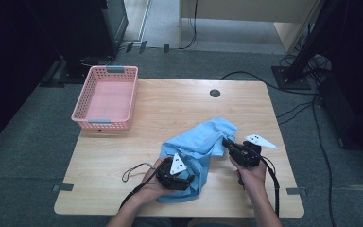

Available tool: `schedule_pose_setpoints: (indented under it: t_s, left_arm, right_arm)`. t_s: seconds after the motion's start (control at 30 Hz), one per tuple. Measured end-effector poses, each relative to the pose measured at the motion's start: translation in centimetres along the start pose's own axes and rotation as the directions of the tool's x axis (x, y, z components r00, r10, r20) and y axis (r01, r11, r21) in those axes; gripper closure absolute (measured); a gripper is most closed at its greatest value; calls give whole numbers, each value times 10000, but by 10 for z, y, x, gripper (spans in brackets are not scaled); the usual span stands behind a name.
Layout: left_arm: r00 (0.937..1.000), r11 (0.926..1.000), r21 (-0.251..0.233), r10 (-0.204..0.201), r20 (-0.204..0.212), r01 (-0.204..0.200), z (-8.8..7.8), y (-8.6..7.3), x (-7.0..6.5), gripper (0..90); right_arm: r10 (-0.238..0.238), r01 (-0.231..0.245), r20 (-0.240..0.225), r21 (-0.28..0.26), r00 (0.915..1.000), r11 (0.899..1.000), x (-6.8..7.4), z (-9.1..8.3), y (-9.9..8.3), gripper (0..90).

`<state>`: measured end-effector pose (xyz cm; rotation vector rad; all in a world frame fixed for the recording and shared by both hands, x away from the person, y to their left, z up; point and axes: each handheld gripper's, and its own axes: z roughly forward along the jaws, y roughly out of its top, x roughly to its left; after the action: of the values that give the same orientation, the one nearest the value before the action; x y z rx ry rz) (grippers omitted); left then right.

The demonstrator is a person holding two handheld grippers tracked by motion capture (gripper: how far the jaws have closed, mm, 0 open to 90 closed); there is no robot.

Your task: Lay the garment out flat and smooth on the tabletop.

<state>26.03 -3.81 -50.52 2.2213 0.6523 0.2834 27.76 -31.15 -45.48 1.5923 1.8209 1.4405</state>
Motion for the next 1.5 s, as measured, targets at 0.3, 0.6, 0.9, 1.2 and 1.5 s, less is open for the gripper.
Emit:
schedule_pose_setpoints:
  t_s: [0.3,0.6,0.9,1.2,1.5]
  left_arm:
    - [9951,9879,-1483,-586,-795,464,-19,29,8,286]
    - [9795,9915,-1276,-24,-2013,-238,2,55,-7,349]
    - [9691,9942,-861,421,-2431,-648,23,63,-9,700]
    - [9804,9888,-1271,-990,-1705,777,14,75,21,900]
    - [9628,9668,-1707,-2177,-1600,1903,0,88,56,900]
  right_arm:
    - [213,-216,-234,-129,9995,9997,1,-3,5,875]
    - [444,-454,-419,-231,9981,9987,5,-5,7,875]
    - [460,-477,-529,-305,9975,9984,9,-6,8,874]
    - [490,-507,-543,-290,9973,9983,13,-5,5,802]
    - [-228,209,-278,-650,9994,9977,31,-4,-3,624]
